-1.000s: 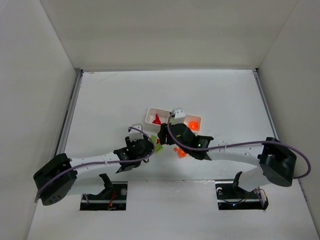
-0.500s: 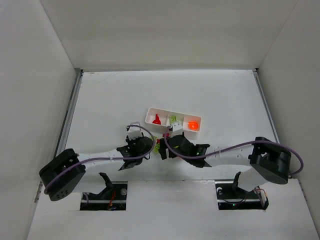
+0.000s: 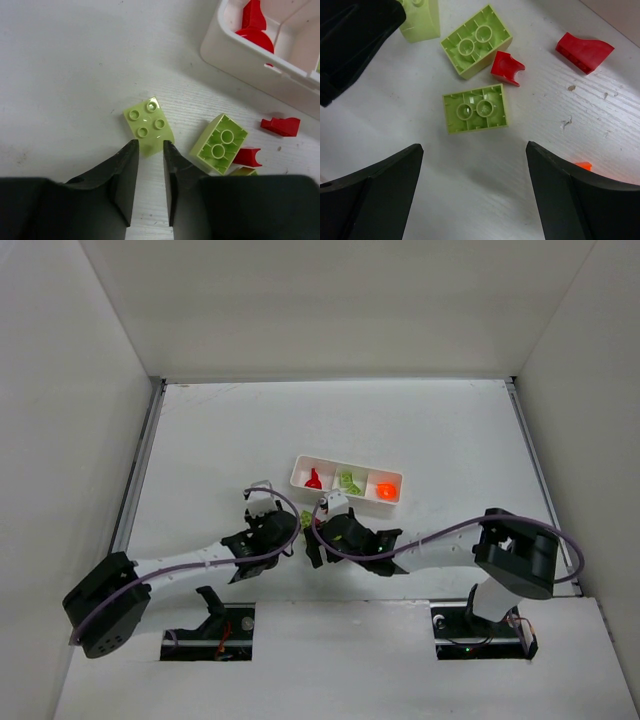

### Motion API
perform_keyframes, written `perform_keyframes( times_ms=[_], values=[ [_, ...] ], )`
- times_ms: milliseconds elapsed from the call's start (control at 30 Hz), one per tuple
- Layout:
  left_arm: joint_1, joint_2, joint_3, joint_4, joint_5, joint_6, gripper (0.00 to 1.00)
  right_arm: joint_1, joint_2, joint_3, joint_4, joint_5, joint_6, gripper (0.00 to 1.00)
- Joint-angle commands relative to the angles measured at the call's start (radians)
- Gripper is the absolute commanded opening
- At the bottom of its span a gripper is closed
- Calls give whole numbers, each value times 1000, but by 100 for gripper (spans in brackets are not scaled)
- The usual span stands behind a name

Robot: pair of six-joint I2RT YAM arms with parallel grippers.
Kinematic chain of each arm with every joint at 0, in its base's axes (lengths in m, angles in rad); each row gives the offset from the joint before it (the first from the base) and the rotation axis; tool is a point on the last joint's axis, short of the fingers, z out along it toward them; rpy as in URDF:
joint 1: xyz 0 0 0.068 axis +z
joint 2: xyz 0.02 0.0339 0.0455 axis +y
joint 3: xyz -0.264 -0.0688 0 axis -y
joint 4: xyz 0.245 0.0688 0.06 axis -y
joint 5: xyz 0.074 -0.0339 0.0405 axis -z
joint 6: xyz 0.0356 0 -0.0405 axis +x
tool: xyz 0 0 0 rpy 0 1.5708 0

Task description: Sort the legos into containers by color

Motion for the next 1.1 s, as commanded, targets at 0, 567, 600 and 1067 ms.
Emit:
perform_keyframes(
  times_ms=[0,567,600,1067],
  values=[
    [8,-28,-15,-19,-24,12,33,6,20,54,16,9,-13,90],
    [70,173,66,110,-21,76,47,6,68,85,3,32,-21,89],
    [76,173,61,118,-19,78,45,6,71,85,3,32,-17,88],
    [91,155,28,155,-13,71,66,6,62,92,-4,58,-16,88]
  ],
)
